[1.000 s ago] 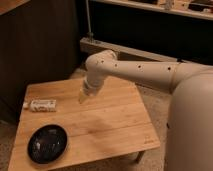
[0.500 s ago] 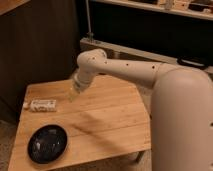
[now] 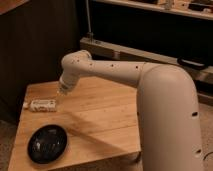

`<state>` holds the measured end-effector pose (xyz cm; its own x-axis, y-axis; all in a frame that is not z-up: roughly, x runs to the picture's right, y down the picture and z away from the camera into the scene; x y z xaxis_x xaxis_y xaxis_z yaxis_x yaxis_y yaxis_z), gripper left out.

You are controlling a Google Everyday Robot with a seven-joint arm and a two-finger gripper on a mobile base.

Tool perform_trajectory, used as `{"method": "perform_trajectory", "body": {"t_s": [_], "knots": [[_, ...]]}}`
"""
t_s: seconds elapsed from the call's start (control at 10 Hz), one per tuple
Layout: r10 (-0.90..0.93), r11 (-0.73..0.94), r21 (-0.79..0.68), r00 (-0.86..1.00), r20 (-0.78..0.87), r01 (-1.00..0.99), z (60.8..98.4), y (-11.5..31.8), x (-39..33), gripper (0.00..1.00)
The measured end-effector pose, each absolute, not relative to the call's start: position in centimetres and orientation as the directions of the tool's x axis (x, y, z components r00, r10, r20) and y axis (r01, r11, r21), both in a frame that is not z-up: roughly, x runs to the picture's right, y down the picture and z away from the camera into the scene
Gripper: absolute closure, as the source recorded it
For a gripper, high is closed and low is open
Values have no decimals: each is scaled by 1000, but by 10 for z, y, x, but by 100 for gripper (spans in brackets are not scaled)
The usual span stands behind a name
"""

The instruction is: Place the bottle in the ceramic bowl

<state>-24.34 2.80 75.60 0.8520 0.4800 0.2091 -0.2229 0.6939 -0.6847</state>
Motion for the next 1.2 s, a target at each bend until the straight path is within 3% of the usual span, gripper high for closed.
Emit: {"method": "perform_trajectory", "body": {"t_s": [0.5,1.2], "knots": [[352,795,-598,877,327,-96,769,37,-293,35],[343,823,-558,876,338,-107,779,39,-302,35]]}}
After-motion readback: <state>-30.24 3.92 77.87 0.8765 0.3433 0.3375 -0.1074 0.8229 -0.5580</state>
